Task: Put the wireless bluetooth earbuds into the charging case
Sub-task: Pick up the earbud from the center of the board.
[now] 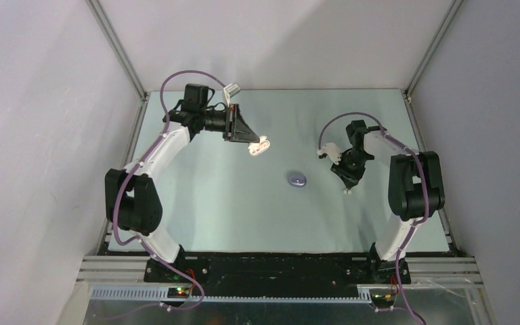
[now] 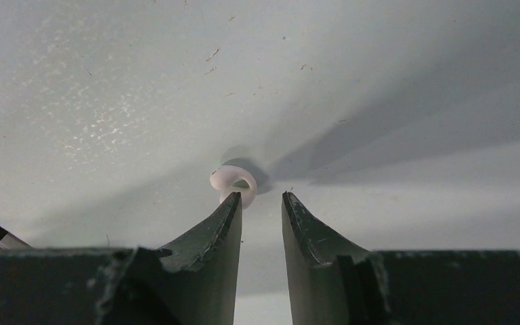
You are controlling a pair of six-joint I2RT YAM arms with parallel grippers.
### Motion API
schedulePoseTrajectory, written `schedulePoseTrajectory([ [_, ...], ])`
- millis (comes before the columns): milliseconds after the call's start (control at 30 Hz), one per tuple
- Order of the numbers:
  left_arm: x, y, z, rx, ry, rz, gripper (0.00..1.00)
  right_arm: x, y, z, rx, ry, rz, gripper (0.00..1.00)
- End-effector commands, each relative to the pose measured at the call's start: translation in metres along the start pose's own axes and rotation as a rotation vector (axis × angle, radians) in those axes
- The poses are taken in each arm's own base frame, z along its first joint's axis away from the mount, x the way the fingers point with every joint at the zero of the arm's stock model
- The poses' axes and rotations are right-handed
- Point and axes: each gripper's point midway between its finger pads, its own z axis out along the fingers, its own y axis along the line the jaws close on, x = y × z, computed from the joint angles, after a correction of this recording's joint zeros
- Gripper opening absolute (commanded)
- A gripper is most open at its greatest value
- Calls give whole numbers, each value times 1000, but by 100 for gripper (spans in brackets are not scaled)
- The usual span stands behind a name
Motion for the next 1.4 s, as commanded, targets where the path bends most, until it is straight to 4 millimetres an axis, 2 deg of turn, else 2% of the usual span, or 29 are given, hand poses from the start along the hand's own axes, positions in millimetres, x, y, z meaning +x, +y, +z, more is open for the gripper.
schedulePoseTrajectory([
  [0, -3, -16, -9, 29, -17, 45, 0, 4, 6, 1, -33, 7, -6, 33],
  [567, -2, -15, -8, 30, -17, 41, 0, 9, 15, 6, -44, 2, 1, 32],
  [700, -2, -15, -8, 29, -17, 41, 0, 8, 17, 5, -53, -5, -2, 29],
  [900, -1, -15, -8, 30, -16, 39, 0, 4, 22, 1, -66, -25, -8, 19],
  [1100, -2, -13, -7, 33, -14, 35, 0, -10, 29, -18, -46, -93, -49, 4],
  [1200, -3, -11, -6, 36, -14, 39, 0, -22, 37, -37, -18, -123, -108, 0],
  [1367, -7, 0, 0, 34, -6, 76, 0, -64, 60, -80, 8, -209, -253, 0],
])
